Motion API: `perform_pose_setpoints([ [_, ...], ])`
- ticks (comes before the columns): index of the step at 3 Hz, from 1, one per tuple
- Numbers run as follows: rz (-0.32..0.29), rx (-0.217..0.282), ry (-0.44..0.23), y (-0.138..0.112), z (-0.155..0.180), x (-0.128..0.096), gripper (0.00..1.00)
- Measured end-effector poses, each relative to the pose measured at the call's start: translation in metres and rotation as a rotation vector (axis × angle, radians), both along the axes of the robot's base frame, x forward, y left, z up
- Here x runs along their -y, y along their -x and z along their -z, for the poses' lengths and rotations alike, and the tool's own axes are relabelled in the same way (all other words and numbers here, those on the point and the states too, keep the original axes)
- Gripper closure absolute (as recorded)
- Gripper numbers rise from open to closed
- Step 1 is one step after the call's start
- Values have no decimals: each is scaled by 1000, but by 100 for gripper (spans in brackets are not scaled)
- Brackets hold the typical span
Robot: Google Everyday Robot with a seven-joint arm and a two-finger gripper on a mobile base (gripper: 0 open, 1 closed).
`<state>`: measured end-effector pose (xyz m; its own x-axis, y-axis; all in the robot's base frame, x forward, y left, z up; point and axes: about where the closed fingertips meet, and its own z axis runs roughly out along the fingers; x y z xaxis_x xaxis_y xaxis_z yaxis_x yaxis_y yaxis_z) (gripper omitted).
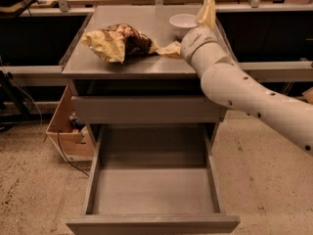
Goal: Pick brown chip bag from middle drawer and place on counter
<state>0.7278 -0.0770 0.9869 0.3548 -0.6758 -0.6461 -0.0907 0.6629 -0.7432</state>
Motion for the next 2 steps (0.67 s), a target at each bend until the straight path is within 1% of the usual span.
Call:
perform_pose_setpoints([
  [2,-2,0,-2,-1,-1,-1,0],
])
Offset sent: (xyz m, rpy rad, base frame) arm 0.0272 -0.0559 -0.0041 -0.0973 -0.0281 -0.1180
